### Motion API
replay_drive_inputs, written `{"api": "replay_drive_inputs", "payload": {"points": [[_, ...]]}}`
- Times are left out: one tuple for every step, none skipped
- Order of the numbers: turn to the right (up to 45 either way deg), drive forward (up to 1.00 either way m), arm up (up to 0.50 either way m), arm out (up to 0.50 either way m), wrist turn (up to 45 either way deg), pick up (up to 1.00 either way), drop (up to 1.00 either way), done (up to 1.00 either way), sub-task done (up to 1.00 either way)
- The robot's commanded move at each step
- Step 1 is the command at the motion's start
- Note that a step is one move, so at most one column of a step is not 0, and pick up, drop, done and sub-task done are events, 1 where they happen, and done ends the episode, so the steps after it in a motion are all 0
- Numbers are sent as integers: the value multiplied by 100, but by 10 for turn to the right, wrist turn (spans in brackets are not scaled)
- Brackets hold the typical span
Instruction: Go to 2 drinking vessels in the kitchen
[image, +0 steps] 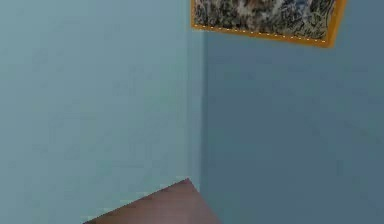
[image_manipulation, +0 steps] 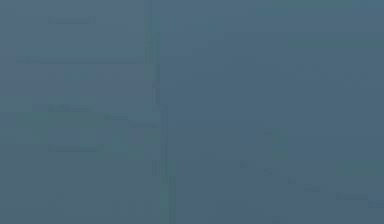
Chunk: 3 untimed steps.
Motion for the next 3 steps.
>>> {"api": "replay_drive_inputs", "payload": {"points": [[-450,0,0,0,0,0,0,0,0],[-450,0,0,0,0,0,0,0,0],[-30,0,0,0,0,0,0,0,0]]}}
